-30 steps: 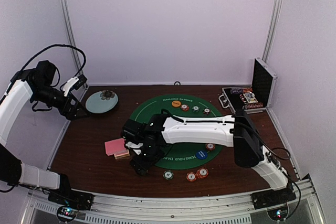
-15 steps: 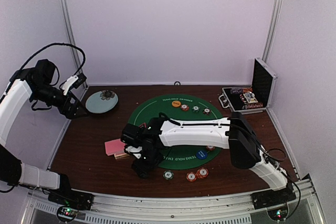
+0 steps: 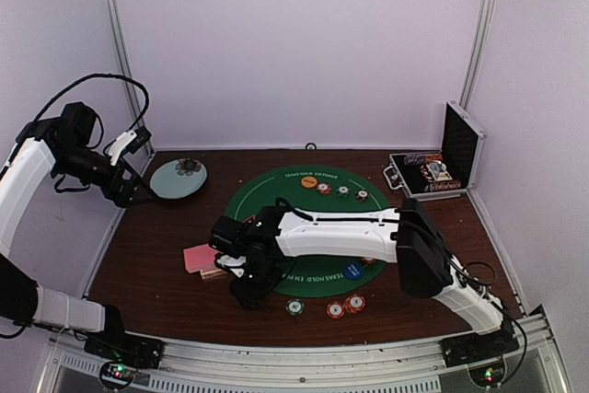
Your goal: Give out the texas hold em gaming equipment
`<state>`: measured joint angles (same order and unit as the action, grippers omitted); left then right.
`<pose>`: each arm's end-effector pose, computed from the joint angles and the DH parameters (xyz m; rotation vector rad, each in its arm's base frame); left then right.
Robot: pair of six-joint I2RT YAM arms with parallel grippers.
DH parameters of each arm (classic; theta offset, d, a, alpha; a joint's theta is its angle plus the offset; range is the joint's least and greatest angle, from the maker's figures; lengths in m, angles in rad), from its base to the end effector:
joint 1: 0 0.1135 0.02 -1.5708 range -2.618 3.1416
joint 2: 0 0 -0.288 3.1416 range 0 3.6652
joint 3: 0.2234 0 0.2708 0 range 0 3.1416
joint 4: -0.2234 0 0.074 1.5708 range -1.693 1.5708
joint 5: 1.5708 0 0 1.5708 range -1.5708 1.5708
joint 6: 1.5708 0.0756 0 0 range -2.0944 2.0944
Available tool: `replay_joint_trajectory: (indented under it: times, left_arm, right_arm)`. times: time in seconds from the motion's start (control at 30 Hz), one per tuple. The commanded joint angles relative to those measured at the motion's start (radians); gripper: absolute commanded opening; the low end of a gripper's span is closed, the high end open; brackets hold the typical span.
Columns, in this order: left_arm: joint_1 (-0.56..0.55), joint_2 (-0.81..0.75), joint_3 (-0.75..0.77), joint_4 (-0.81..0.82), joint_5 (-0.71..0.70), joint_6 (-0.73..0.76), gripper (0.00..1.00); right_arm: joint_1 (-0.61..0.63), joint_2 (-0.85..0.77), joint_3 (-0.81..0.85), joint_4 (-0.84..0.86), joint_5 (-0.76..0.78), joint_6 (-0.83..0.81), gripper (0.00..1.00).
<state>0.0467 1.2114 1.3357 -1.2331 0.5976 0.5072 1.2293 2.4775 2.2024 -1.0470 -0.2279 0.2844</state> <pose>0.2359 -0.0316 0.3532 0.7419 2.3767 -0.5761 0.1693 0.5273 0.1339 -1.4378 2.7168 0.5195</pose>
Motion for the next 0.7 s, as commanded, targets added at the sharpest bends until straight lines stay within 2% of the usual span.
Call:
replay_joint_trajectory:
  times: [0.0, 0.67]
  left_arm:
    - [0.002, -0.01, 0.024, 0.003, -0.004, 0.014, 0.98]
    - [0.002, -0.016, 0.016, 0.003, -0.007, 0.016, 0.98]
  right_arm:
    - [0.009, 0.015, 0.022, -0.02, 0.018, -0.014, 0.53]
    - [0.018, -0.027, 0.033, -0.025, 0.08, -0.021, 0.29]
